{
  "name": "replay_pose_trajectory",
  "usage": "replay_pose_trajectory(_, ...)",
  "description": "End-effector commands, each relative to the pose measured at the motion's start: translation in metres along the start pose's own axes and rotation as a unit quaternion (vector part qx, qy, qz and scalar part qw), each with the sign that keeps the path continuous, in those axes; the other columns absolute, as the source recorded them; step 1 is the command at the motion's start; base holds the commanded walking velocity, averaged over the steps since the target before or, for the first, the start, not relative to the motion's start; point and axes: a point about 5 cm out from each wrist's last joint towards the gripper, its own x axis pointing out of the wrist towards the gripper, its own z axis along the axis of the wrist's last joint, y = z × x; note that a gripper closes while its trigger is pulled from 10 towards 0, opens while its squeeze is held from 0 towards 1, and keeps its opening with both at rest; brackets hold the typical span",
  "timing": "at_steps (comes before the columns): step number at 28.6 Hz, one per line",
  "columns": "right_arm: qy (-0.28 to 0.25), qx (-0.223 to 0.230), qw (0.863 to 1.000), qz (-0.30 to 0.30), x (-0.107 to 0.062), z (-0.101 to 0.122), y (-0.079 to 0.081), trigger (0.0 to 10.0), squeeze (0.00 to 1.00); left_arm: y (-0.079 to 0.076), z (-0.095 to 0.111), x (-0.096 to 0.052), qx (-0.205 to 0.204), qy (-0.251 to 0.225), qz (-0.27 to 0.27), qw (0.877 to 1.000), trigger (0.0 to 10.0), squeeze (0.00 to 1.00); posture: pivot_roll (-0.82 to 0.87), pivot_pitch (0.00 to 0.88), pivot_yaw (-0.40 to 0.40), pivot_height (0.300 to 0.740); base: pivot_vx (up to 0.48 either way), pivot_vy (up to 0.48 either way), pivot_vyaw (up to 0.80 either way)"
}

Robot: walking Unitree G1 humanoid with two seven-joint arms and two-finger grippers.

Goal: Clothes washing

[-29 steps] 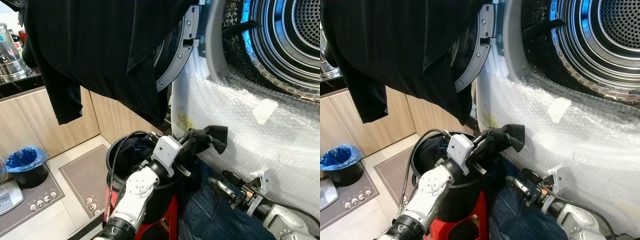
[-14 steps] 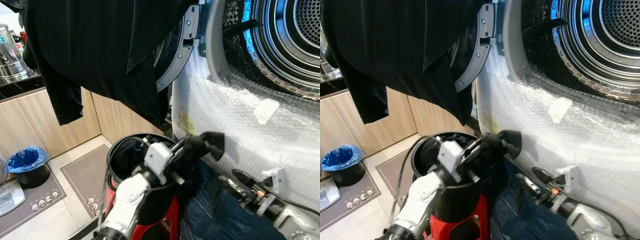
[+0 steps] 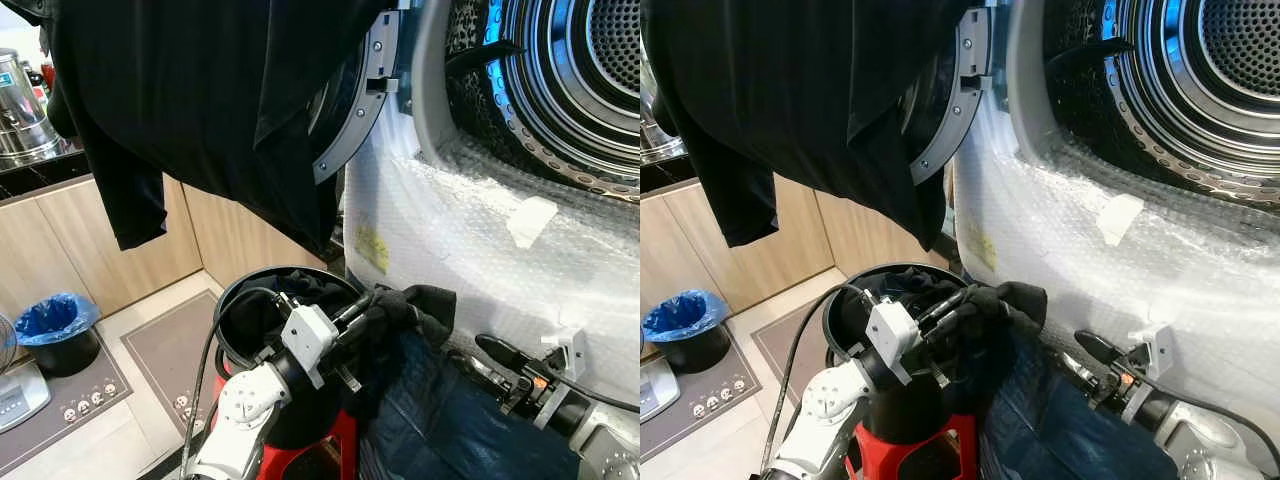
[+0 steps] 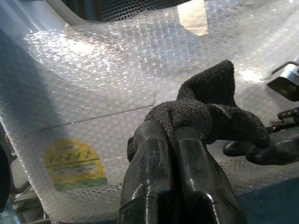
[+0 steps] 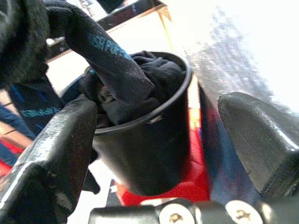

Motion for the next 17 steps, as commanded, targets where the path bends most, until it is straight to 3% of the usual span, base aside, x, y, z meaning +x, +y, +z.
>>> replay_pose_trajectory(1,-0.004,-0.01,1.0,0.008,-0.001,0.009,0.0,10.0,0.0,0.002,0.004,-0.001,0.009,-0.004,-0.005,1.0,10.0,0.0,-0.07,0.0,-0.015,0.74,0.0,0.0,0.0)
replay_pose_trajectory(11,0.041,-0.017,0.997,0.071,-0.012,0.008,0.008,10.0,0.0,0.009,0.007,-0.016,0.028,0.007,0.004,1.0,10.0,0.0,-0.07,0.0,-0.013,0.74,0.0,0.0,0.0)
replay_pose_trajectory(17,0.039,-0.009,0.993,0.109,-0.005,0.009,0.018,10.0,0.0,0.007,0.006,-0.018,0.03,0.012,0.002,0.999,10.0,0.0,-0.06,0.0,-0.02,0.74,0.0,0.0,0.0)
